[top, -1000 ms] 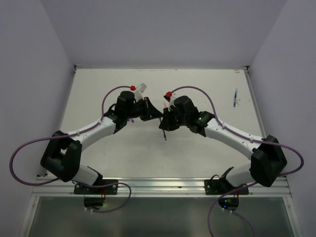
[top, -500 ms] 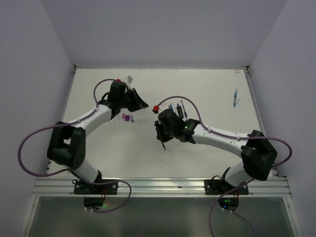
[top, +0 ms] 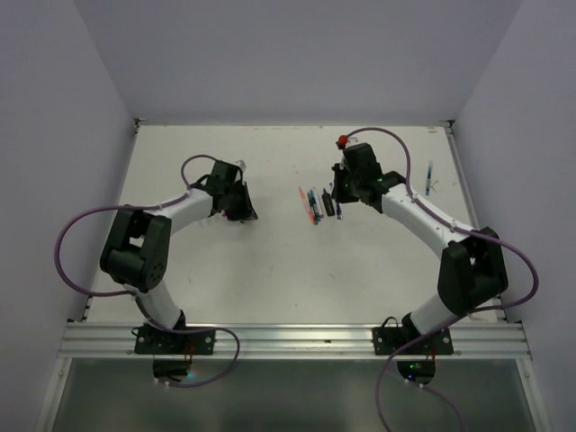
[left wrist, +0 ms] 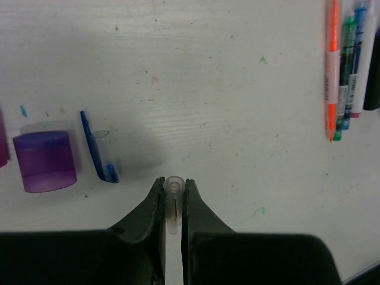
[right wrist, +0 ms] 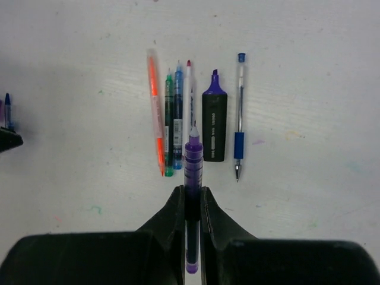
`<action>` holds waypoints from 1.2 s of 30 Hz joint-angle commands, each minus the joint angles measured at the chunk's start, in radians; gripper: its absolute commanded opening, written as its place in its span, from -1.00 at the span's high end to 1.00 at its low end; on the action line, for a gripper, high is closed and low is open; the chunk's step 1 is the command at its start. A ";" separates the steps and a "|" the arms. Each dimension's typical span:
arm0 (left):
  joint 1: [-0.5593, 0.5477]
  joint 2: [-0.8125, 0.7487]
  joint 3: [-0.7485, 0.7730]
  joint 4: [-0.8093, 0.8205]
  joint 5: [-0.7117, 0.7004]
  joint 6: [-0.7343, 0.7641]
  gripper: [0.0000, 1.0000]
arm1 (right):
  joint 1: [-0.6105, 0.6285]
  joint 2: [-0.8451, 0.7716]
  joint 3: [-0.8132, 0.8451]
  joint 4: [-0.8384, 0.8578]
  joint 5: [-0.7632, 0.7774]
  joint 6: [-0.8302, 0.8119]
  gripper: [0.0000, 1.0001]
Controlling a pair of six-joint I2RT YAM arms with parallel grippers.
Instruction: Open the pen caps
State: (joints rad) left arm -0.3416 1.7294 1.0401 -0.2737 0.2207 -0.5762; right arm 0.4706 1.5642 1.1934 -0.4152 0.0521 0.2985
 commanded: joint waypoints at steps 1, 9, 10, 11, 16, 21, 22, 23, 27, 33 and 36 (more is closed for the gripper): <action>0.000 0.016 0.057 -0.044 -0.101 0.064 1.00 | -0.050 0.045 0.058 -0.031 -0.031 -0.061 1.00; -0.002 0.070 0.090 -0.070 -0.165 0.075 1.00 | -0.154 0.149 0.132 -0.014 -0.110 -0.078 1.00; -0.002 0.081 0.093 -0.077 -0.170 0.076 0.98 | -0.167 0.158 0.138 -0.016 -0.109 -0.079 1.00; -0.002 0.085 0.100 -0.081 -0.179 0.078 0.95 | -0.171 0.169 0.149 -0.017 -0.104 -0.081 1.00; -0.002 0.096 0.124 -0.113 -0.218 0.081 0.77 | -0.207 0.226 0.187 -0.016 -0.097 -0.098 1.00; -0.002 0.101 0.130 -0.130 -0.245 0.081 0.63 | -0.214 0.302 0.242 0.000 -0.138 -0.111 1.00; -0.002 0.104 0.132 -0.131 -0.247 0.081 0.61 | -0.214 0.309 0.248 -0.002 -0.139 -0.110 1.00; -0.002 0.107 0.133 -0.133 -0.248 0.081 0.60 | -0.214 0.316 0.261 0.000 -0.140 -0.107 1.00; -0.002 0.111 0.129 -0.133 -0.247 0.082 0.57 | -0.214 0.336 0.278 0.004 -0.149 -0.102 1.00; -0.004 0.119 0.121 -0.121 -0.236 0.079 0.54 | -0.216 0.359 0.291 0.007 -0.155 -0.101 1.00; -0.004 0.113 0.120 -0.116 -0.233 0.079 0.50 | -0.217 0.375 0.302 0.007 -0.158 -0.104 1.00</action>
State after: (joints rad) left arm -0.3416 1.8393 1.1389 -0.3897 -0.0006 -0.5121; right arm 0.2565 1.9289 1.4437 -0.4332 -0.0822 0.2115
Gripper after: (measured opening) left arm 0.242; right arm 0.088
